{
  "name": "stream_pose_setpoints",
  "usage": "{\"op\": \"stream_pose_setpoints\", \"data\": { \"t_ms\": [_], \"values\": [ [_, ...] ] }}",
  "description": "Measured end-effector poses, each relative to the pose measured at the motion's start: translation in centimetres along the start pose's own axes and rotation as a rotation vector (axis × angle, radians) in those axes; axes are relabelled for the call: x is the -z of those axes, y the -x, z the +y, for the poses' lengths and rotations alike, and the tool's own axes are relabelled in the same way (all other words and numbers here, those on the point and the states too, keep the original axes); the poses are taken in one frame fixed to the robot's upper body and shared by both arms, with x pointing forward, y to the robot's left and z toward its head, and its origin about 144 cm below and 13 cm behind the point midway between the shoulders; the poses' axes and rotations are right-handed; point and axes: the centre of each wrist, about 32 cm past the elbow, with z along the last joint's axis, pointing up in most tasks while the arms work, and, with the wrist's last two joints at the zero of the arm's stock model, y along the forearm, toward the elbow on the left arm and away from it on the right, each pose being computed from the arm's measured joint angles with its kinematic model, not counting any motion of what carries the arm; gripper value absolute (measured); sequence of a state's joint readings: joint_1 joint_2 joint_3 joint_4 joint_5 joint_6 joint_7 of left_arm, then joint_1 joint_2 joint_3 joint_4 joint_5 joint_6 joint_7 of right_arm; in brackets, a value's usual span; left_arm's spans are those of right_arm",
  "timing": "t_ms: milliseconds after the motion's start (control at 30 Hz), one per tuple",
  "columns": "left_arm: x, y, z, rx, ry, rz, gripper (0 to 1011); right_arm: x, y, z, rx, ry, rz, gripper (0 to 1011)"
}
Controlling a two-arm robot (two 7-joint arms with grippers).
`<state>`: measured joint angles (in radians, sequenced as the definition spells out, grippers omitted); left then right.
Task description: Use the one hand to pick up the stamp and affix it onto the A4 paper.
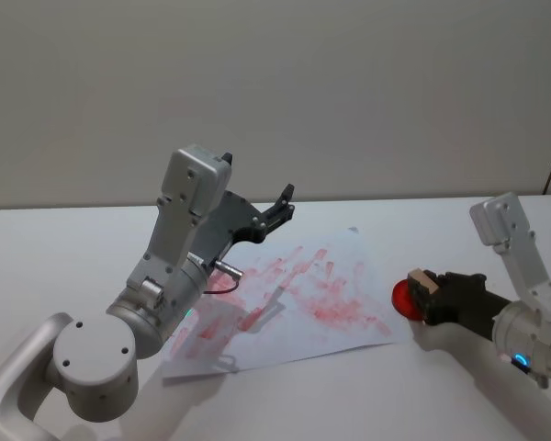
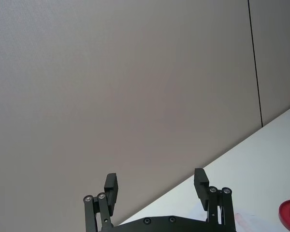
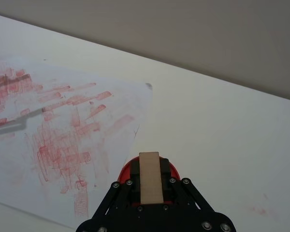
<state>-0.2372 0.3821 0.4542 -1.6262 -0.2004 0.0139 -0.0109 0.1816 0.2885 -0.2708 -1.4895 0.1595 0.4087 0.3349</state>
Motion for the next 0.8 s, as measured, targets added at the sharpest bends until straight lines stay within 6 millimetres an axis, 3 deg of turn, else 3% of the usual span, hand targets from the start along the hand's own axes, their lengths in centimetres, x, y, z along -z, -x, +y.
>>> {"op": "stream_pose_setpoints", "data": {
  "t_ms": [467,800],
  "values": [
    [0.0,0.0,0.0,0.000,0.000,0.000,1001,-2.4,0.2,1.0,-0.083,-0.129,-0.067,218],
    [0.0,0.0,0.0,0.000,0.000,0.000,1001,-4.4,0.4,3.3,-0.205,-0.192,-0.086,218]
  ]
}}
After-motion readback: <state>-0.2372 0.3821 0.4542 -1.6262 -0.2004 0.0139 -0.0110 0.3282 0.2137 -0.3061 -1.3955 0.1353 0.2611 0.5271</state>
